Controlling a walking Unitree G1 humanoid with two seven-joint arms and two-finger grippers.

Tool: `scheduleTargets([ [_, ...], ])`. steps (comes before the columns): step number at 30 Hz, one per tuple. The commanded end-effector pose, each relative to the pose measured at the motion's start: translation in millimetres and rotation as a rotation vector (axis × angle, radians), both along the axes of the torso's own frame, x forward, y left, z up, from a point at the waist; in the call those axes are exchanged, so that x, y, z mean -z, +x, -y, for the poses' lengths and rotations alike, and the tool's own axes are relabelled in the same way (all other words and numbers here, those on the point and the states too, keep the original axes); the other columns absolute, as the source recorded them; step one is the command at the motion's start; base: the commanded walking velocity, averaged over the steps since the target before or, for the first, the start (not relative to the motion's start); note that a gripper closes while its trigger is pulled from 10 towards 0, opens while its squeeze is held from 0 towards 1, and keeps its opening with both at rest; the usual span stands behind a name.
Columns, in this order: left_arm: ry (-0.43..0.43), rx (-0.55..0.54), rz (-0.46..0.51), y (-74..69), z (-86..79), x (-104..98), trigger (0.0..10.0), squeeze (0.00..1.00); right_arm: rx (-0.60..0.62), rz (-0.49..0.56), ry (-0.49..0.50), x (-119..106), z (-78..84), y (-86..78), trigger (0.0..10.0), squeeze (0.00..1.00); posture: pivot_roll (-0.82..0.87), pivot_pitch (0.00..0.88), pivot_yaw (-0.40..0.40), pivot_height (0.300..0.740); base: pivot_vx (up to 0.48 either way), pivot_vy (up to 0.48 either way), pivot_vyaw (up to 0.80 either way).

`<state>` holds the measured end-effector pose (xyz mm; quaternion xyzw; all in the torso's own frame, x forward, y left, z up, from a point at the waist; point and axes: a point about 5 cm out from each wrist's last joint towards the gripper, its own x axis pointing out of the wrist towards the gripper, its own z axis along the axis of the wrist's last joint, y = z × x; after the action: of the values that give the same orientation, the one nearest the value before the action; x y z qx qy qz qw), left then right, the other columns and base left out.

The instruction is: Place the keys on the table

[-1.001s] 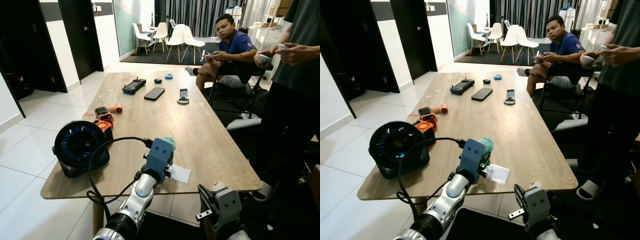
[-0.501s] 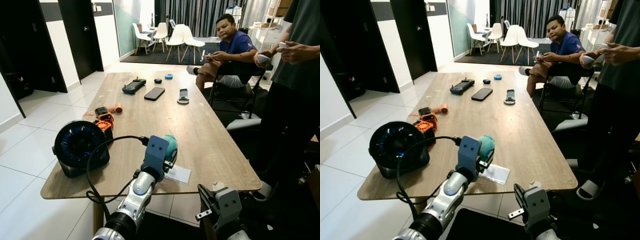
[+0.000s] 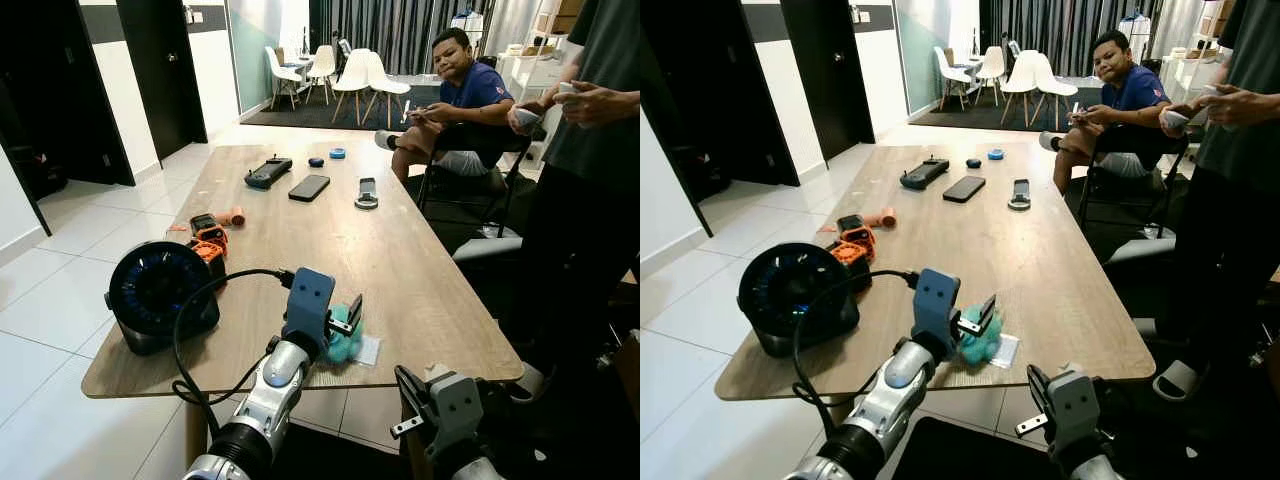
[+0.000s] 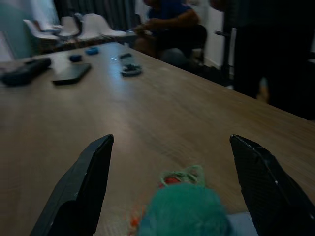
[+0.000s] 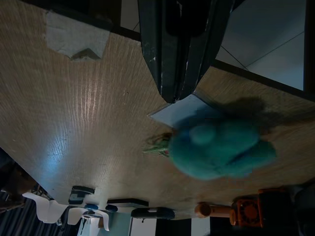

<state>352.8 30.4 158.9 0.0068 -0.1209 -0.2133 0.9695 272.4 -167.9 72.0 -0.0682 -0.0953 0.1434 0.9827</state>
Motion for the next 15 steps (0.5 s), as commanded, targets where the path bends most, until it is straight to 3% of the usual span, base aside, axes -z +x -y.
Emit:
scheduleTargets([
  [1,-0.078,0.057,0.017,-6.0,26.5,-12.2,10.0,0.00,0.007,-0.003,0.010,2.1,0.9,-1.6,10.0,0.00,0.01,0.082,0.063,0.740,0.000,0.000,0.00],
  [6,-0.139,0.005,0.059,-3.2,15.6,-20.8,10.0,0.00,0.007,-0.002,0.011,2.3,0.2,-1.8,10.0,0.00,0.01,0.075,0.066,0.740,0.000,0.000,0.00],
  [7,-0.161,-0.001,0.065,-0.8,3.6,-22.1,10.0,0.00,0.007,-0.002,0.011,2.6,0.1,-2.3,10.0,0.00,0.01,0.072,0.067,0.740,0.000,0.000,0.00],
  [9,-0.214,0.180,0.035,-6.4,-4.6,-16.7,10.0,0.00,0.009,-0.003,0.013,3.0,0.6,-2.9,10.0,0.00,0.01,0.069,0.067,0.740,0.000,0.000,0.00],
  [10,-0.214,0.180,0.035,-6.4,-4.6,-16.7,10.0,0.00,0.009,-0.003,0.013,3.0,0.6,-2.9,10.0,0.00,0.01,0.069,0.067,0.740,0.000,0.000,0.00],
  [11,-0.237,0.456,0.066,-25.6,-15.6,-11.0,10.0,0.00,0.010,-0.004,0.014,3.7,1.3,-4.1,10.0,0.00,0.01,0.067,0.066,0.740,0.000,0.000,0.00],
  [12,-0.266,0.547,0.034,-33.3,-22.7,-7.2,10.0,0.00,0.009,-0.005,0.014,4.2,1.8,-4.8,10.0,0.00,0.01,0.066,0.064,0.740,0.000,0.000,0.00],
  [13,-0.266,0.547,0.034,-33.3,-22.7,-7.2,10.0,0.00,0.009,-0.005,0.014,4.2,1.8,-4.8,10.0,0.00,0.01,0.066,0.064,0.740,0.000,0.000,0.00],
  [15,-0.312,0.666,-0.041,-47.4,-40.0,-0.8,10.0,0.00,0.007,-0.012,0.012,6.0,2.4,-6.1,10.0,0.00,0.02,0.066,0.059,0.740,0.000,0.000,0.00],
])
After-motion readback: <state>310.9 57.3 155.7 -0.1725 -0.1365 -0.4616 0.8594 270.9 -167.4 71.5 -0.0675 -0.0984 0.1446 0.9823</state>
